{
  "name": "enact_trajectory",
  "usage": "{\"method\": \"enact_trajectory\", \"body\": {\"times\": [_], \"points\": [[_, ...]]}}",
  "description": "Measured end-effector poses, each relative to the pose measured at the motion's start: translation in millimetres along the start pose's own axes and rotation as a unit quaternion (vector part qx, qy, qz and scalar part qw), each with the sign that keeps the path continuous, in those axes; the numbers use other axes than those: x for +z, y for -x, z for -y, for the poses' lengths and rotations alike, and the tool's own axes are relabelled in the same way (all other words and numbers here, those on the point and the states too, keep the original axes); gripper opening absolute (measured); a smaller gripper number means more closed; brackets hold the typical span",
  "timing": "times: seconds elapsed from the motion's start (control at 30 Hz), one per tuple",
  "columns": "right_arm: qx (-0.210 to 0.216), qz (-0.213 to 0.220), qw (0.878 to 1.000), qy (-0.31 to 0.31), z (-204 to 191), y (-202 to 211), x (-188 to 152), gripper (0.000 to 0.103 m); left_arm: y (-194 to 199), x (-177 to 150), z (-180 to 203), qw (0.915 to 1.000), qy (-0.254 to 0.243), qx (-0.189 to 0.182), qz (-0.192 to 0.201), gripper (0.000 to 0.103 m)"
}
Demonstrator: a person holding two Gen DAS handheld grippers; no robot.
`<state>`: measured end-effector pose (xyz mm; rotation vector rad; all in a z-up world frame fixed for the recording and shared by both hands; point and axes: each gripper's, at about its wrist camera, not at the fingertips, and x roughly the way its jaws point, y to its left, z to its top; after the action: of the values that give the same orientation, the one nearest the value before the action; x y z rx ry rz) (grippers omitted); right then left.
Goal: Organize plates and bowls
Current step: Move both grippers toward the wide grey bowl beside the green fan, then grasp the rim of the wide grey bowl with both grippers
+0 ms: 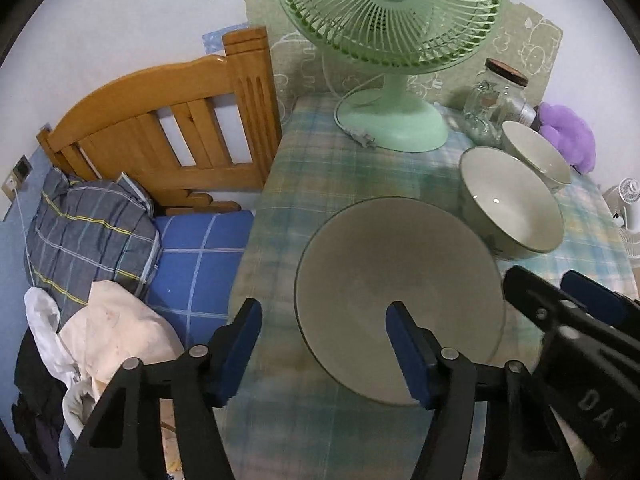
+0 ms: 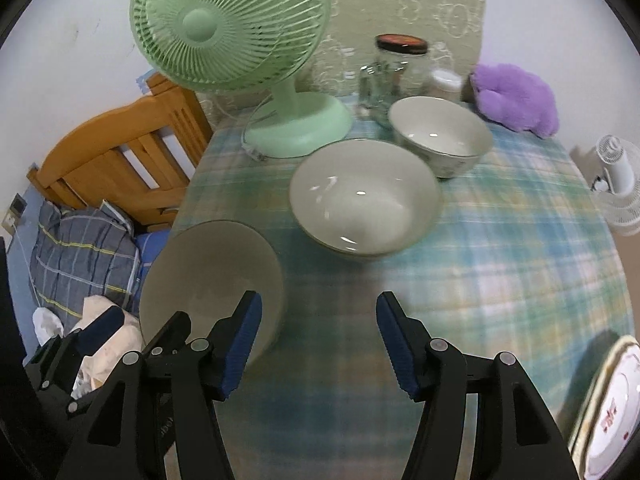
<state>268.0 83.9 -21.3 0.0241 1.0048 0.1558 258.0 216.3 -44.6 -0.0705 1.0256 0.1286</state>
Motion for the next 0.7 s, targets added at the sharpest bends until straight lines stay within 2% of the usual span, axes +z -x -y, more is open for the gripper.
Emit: {"method": "enact_trajectory", "body": {"times": [0.07, 0.13, 0.17, 0.2, 0.3, 0.37, 0.5, 0.7], "points": [[-0.003, -0.001, 1.0, 0.007, -9, -10, 3, 0.059, -6, 3, -2, 1.0, -0.002, 0.002, 0.0, 0.057], [-0.006, -0.004, 1.0, 0.01, -14, -17, 5, 0.05, -11, 7, -4, 1.0, -0.001, 0.001, -0.002, 0.047], [-0.01, -0.008, 1.0, 0.007, -16, -21, 6, 0.044, -14, 8, -5, 1.0, 0.003, 0.003, -0.004, 0.038], [-0.011, -0.012, 1.0, 0.001, -16, -23, 7, 0.044, -16, 10, -7, 1.0, 0.004, 0.005, -0.006, 0.034], [-0.009, -0.022, 1.0, -0.015, -17, -33, 9, 0.037, -24, 12, -9, 0.9999, 0.004, 0.002, -0.009, 0.028], [-0.011, -0.023, 1.0, -0.014, -18, -37, 10, 0.028, -27, 12, -10, 0.9999, 0.003, 0.0, -0.013, 0.026], [-0.011, -0.029, 1.0, -0.003, -25, -45, 12, 0.015, -32, 13, -11, 0.9998, 0.002, -0.004, -0.018, 0.014], [-0.02, -0.031, 0.999, 0.018, -33, -46, 13, 0.014, -27, 10, -7, 0.9998, -0.005, 0.002, -0.017, 0.014]]}}
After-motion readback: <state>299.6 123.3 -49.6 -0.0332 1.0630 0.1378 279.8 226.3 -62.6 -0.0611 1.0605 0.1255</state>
